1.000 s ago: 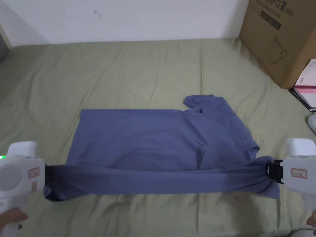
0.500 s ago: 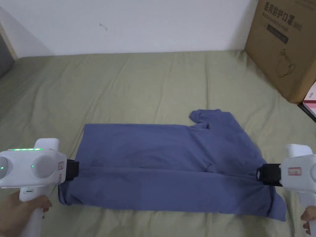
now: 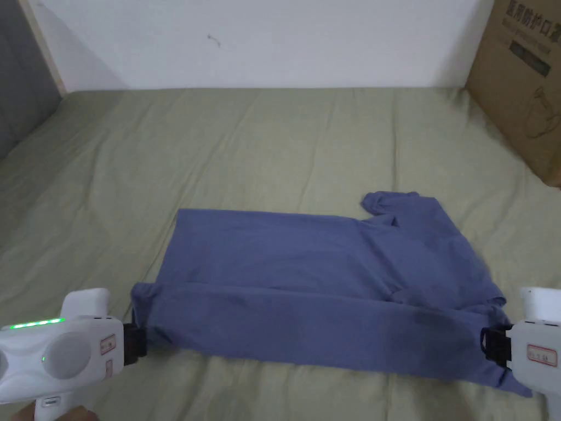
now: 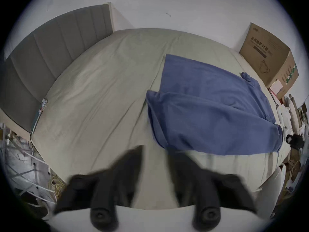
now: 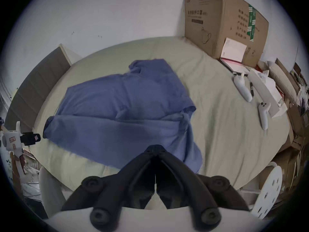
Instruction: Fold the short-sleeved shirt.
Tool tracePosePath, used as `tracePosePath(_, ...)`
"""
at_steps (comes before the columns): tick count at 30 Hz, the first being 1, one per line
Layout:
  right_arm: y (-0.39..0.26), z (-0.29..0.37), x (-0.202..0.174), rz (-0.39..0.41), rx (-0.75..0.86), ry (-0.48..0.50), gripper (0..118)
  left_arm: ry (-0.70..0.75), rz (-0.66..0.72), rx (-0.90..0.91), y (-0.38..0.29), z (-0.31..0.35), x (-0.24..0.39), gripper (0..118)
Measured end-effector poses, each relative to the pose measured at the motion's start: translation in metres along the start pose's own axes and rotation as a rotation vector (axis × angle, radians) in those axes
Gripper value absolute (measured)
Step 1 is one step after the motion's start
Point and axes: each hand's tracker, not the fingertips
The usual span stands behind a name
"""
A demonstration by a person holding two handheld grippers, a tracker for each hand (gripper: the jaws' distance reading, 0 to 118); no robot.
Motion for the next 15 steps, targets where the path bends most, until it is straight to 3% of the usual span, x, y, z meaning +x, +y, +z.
tracePosePath(1, -0.003, -0.002, -0.003, -0.004, -0.004, 0.004, 0, -0.027, 0.037, -0.007, 0.002, -0.007, -0.003, 80)
tracePosePath(2, -0.005, -0.004, -0.003, -0.005, -0.004, 0.005, 0, -0.053, 0.072, 0.008, 0.004, -0.013, -0.004, 89)
tracePosePath(6, -0.012, -0.004, -0.006, 0.016, -0.027, -0.008, 0, -0.070, 0.112, -0.040, 0.019, -0.049, -0.001, 87)
tracePosePath(7, -0.013, -0.004, -0.005, 0.017, -0.032, -0.011, 0, -0.078, 0.107, -0.063, 0.021, -0.059, 0.002, 74)
tracePosePath(8, -0.014, -0.004, -0.003, 0.015, -0.036, -0.012, 0, -0.085, 0.099, -0.105, 0.021, -0.067, 0.004, 49)
tracePosePath(11, -0.019, -0.003, 0.006, -0.005, -0.045, -0.029, 0, -0.058, 0.031, -0.080, 0.019, -0.067, 0.018, 15)
tracePosePath(13, -0.021, -0.001, 0.013, -0.021, -0.046, -0.040, 0, -0.081, -0.004, -0.080, 0.023, -0.061, 0.025, 11)
tracePosePath(14, -0.021, 0.000, 0.017, -0.029, -0.047, -0.042, 0, -0.021, -0.038, -0.052, 0.025, -0.058, 0.026, 11)
tracePosePath(15, -0.021, 0.000, 0.021, -0.034, -0.047, -0.047, 7, -0.027, -0.055, -0.049, 0.026, -0.052, 0.028, 10)
